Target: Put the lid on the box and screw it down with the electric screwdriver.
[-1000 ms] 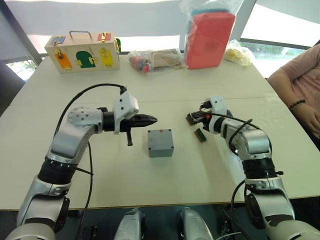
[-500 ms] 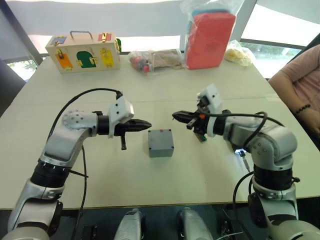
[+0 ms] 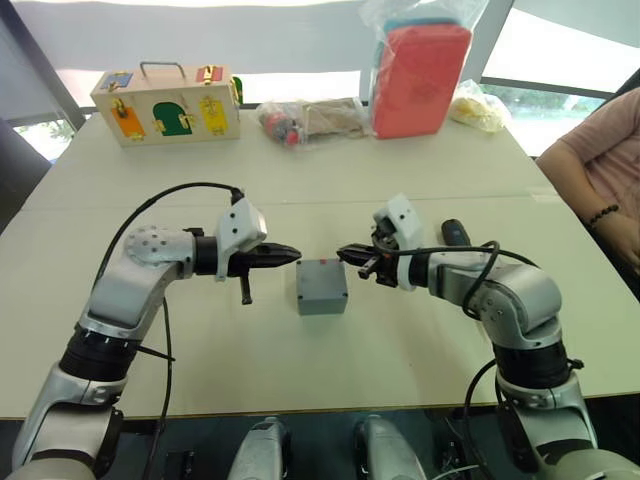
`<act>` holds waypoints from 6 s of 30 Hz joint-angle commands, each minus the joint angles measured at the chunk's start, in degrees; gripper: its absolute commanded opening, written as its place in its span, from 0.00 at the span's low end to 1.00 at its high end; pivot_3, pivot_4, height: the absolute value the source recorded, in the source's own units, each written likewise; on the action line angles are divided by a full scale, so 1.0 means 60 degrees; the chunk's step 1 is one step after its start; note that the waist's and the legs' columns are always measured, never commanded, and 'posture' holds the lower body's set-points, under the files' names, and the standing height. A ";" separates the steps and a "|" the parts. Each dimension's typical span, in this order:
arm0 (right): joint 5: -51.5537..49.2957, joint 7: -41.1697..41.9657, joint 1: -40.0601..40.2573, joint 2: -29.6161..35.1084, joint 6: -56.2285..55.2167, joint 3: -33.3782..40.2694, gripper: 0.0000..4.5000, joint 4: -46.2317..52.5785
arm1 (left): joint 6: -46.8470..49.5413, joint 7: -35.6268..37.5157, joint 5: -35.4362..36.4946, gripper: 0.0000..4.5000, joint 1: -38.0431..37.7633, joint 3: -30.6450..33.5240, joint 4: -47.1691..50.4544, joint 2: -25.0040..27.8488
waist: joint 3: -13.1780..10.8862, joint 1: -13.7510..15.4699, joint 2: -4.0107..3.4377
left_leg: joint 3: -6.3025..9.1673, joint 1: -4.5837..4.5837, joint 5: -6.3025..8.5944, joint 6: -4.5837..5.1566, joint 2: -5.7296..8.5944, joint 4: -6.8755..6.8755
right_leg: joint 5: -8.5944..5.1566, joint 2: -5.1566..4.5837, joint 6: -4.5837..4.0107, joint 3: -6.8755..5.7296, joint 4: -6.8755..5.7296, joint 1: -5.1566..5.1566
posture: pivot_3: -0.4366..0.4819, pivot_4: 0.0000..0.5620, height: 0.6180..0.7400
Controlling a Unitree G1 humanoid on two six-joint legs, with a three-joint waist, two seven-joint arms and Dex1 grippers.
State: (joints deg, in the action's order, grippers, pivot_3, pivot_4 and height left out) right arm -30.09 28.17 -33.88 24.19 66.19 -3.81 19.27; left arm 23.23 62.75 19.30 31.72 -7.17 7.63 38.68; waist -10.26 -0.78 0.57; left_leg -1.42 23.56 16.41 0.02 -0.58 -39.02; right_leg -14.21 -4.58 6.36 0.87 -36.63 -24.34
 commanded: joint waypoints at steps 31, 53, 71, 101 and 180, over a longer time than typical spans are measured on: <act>0.0280 0.0645 -0.0168 0.0327 -0.0606 -0.0601 0.45 -0.0187 | 0.0023 -0.0250 0.0098 0.00 0.0030 0.0081 0.0569 -0.0208 | 0.0000 0.0012 0.0000 | 0.0002 0.0000 0.0000 0.0000 -0.0002 0.0000 | 0.0000 0.0003 0.0000 -0.0001 0.0000 0.0000 | 0.48 0.27 0.92; -0.0192 0.1555 -0.1361 0.6052 0.3805 0.0441 0.99 -0.1597 | -0.0401 0.0321 0.0331 0.00 0.0178 -0.0301 0.0346 -0.0956 | 0.0000 -0.0007 -0.0002 | -0.0011 -0.0003 0.0004 0.0008 -0.0006 0.0002 | 0.0000 -0.0001 0.0000 0.0005 0.0020 0.0003 | 0.48 0.27 0.92; 0.1110 0.2047 -0.3266 0.5029 0.3140 -0.3027 0.99 -0.5973 | -0.0568 -0.0196 0.0312 0.00 -0.0385 -0.0264 0.0826 -0.1196 | -0.0001 -0.0015 -0.0004 | -0.0017 0.0005 0.0006 0.0010 -0.0002 -0.0003 | 0.0002 -0.0003 0.0001 0.0013 0.0030 0.0000 | 0.48 0.27 0.92; -0.0447 0.0405 -0.1076 -0.1083 -0.2854 0.3132 0.42 0.1485 | -0.0977 0.0357 -0.0110 0.00 -0.0297 -0.0458 -0.0274 -0.0520 | -0.0034 0.0084 -0.0055 | 0.0003 0.0039 0.0004 0.0007 -0.0010 -0.0021 | 0.0001 -0.0009 0.0002 -0.0002 -0.0017 -0.0031 | 0.48 0.27 0.92; 0.2547 0.0041 0.2497 -0.2605 -0.9864 -0.0657 0.42 -0.0648 | -0.1335 0.0253 -0.0968 0.00 0.0085 -0.0926 -0.1729 -0.1411 | -0.0029 -0.0009 -0.0046 | 0.0001 -0.0001 -0.0004 -0.0007 0.0017 -0.0025 | -0.0004 0.0001 0.0005 0.0009 -0.0054 -0.0019 | 0.48 0.27 0.92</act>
State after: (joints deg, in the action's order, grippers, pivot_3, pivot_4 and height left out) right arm -14.24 27.99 -19.30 9.23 7.12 -6.52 14.67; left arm 14.87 64.10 13.77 31.68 -12.53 -3.33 30.13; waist -10.44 -0.83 0.30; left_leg -1.41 23.55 16.39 -0.02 -0.48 -39.17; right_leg -14.24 -4.57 6.38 0.93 -36.96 -24.45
